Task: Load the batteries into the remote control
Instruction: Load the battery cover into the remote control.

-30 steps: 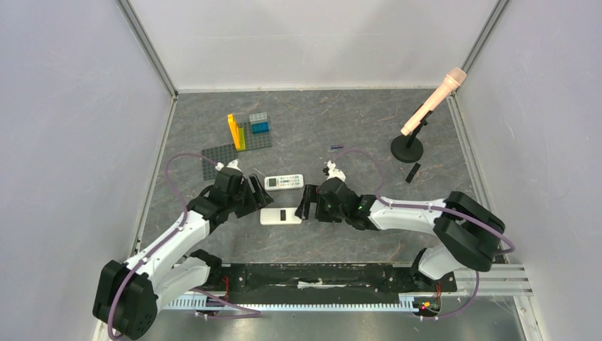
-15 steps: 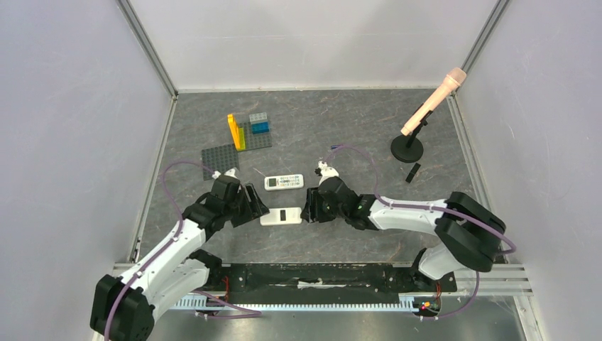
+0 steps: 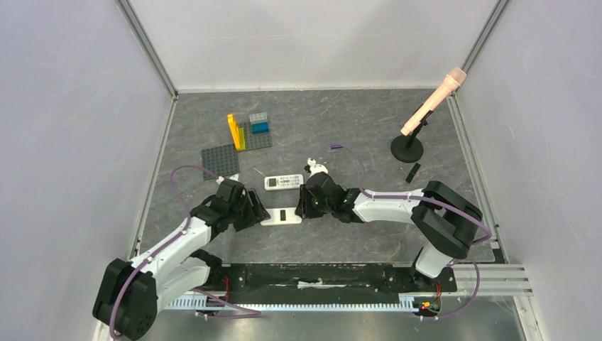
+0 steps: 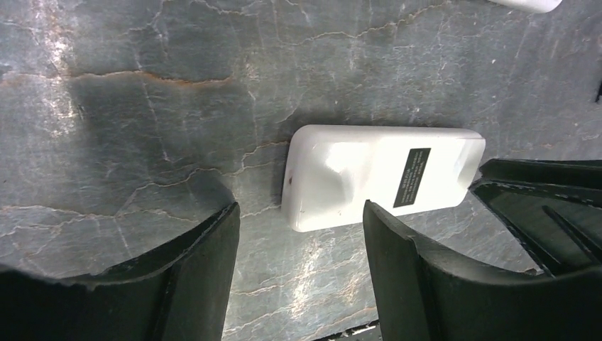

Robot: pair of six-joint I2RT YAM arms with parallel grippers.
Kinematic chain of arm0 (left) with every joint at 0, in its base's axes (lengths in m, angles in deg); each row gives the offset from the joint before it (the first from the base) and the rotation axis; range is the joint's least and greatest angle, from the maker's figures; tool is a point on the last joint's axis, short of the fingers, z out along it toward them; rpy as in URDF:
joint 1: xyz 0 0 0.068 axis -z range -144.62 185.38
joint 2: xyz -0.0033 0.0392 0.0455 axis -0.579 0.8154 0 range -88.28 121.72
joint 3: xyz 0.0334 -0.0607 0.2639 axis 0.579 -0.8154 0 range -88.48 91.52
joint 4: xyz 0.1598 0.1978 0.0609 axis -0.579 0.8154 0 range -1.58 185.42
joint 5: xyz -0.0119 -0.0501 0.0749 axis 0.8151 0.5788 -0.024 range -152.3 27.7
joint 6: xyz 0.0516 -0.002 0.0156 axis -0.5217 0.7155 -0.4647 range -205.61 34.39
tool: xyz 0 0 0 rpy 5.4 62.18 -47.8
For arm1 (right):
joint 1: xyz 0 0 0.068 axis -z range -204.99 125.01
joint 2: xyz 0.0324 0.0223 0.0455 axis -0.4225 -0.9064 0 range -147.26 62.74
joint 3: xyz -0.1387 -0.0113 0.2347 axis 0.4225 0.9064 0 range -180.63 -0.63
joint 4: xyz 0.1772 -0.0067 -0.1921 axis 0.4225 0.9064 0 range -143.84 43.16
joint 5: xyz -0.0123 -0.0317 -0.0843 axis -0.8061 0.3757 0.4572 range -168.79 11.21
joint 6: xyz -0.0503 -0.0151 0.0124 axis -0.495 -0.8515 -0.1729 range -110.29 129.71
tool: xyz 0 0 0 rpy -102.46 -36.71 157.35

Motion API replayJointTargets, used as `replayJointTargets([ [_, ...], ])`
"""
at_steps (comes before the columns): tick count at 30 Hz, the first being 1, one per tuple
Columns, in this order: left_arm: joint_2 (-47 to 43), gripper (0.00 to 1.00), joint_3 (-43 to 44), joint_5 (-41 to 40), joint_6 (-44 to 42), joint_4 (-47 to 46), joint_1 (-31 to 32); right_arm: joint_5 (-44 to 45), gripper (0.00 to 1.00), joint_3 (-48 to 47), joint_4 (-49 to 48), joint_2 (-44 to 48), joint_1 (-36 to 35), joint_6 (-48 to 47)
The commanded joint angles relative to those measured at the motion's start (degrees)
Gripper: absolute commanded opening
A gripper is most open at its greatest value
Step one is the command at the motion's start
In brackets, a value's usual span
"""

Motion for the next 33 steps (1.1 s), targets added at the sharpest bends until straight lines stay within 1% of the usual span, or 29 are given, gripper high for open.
replayJointTargets([
  [1, -0.5, 0.7, -1.6, -0.3, 2.0, -4.4, 0.0, 0.7, 0.26, -1.1, 1.2, -1.2, -0.1, 0.9],
  [3, -0.5, 0.7, -2.4, 0.0, 2.3, -5.7, 0.1, 0.1, 0.22, -0.3, 1.0, -1.6, 0.0, 1.5],
  [7, 0.8, 0.7, -3.8, 0.9, 2.8, -8.1, 0.0, -1.1, 0.18, 1.0, 0.4, -2.5, 0.0, 2.5],
  [11, 3.0, 0.64, -5.3, 2.2, 3.0, -11.0, 0.0, -2.3, 0.15, 2.7, -1.5, -3.0, 0.1, 3.9],
  [13, 3.9, 0.54, -6.1, 3.2, 2.9, -12.5, 0.0, -3.9, 0.15, 3.6, -2.8, -3.3, 0.4, 4.8],
  [15, 5.1, 0.48, -6.9, 4.7, 2.9, -14.2, 0.0, -4.7, 0.14, 5.0, -4.4, -3.3, 0.5, 5.7],
  [16, 5.6, 0.43, -7.5, 5.6, 2.9, -15.0, 0.0, -5.0, 0.13, 5.6, -5.2, -3.4, 0.5, 6.1],
  [20, 7.4, 0.36, -9.5, 9.8, 3.4, -19.3, 0.1, -9.0, 0.12, 7.9, -10.6, -4.6, 0.6, 8.9],
  [22, 8.5, 0.34, -10.2, 12.0, 3.5, -22.0, 0.2, -11.0, 0.11, 9.0, -14.8, -5.5, 0.5, 10.5],
  [24, 9.2, 0.33, -10.3, 12.6, 3.4, -22.5, 0.2, -12.3, 0.11, 9.0, -16.8, -6.2, 0.2, 11.2],
  [26, 8.8, 0.34, -9.6, 11.8, 3.1, -20.9, 0.2, -12.0, 0.11, 8.1, -16.0, -6.0, 0.0, 11.2],
  [28, 7.2, 0.39, -7.8, 9.0, 2.8, -17.3, 0.3, -10.1, 0.15, 7.1, -13.6, -4.6, 0.1, 10.5],
  [30, 5.0, 0.49, -4.5, 5.5, 2.1, -13.0, 0.3, -7.8, 0.22, 5.5, -10.6, -2.6, 0.3, 8.9],
  [31, 4.1, 0.57, -2.6, 2.9, 1.6, -10.1, 0.2, -6.5, 0.27, 4.5, -9.3, -1.6, 0.3, 7.8],
  [33, 3.3, 0.67, 2.9, -1.6, -0.7, -5.1, 0.2, -4.7, 0.37, 2.4, -5.5, 0.1, 0.5, 6.1],
])
